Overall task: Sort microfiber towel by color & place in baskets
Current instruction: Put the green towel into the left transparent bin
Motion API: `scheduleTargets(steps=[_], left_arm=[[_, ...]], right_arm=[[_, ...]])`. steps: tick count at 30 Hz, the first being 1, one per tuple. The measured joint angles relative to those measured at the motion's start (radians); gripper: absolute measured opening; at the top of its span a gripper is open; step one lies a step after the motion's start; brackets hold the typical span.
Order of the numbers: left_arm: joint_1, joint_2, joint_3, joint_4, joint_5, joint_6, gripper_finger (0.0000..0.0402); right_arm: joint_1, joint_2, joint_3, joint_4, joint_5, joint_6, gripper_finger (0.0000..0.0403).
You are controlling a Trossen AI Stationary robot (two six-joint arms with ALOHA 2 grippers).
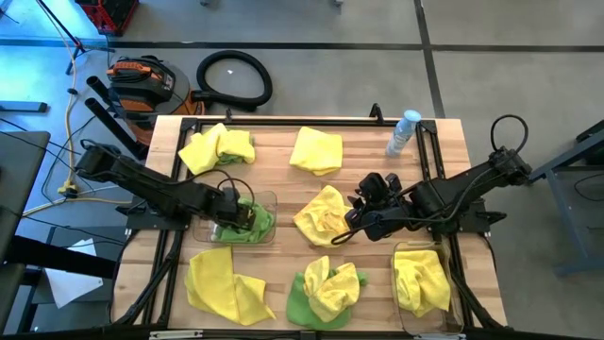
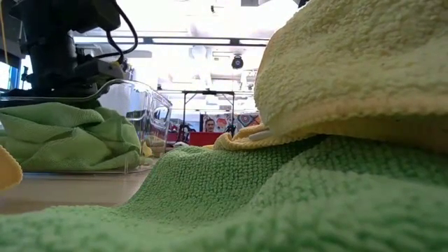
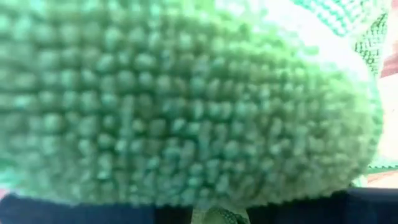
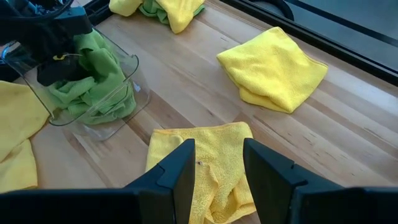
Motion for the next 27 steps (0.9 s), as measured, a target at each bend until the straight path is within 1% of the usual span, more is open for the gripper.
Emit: scheduleTargets(steps=[5,9,16,20,23,27], left_arm=[[-0.001,-0.045,0.0,-0.011,0.073,-0.033,0.0105],[-0.002,-0.103,0.03,-0.041,0.081,-0.044,0.0105],[-0.002,-0.18,0.158,-0.201,-0.033,-0.016,0.0106],[-0.002,-0.183,0.203,-0.292,-0.111,-0.018,0.0106],[-0.001,-0.16,0.203,-0.303,-0.174,-0.048,0.0106],[-0.001,-0.077,0.203,-0.302,-0.185,-0.052,0.0106]], right_arm=[[-0.006,0.0,0.0,0.0,0.0,-0.004,0.0131],[-0.02,0.0,0.0,0.0,-0.001,-0.004,0.0131],[-0.045,0.0,0.0,0.0,-0.011,-0.006,0.0131],[-0.057,0.0,0.0,0.0,-0.02,-0.03,0.0131],[-0.067,0.0,0.0,0.0,-0.023,-0.038,0.0131],[-0.079,0.0,0.0,0.001,-0.029,-0.049,0.0131]])
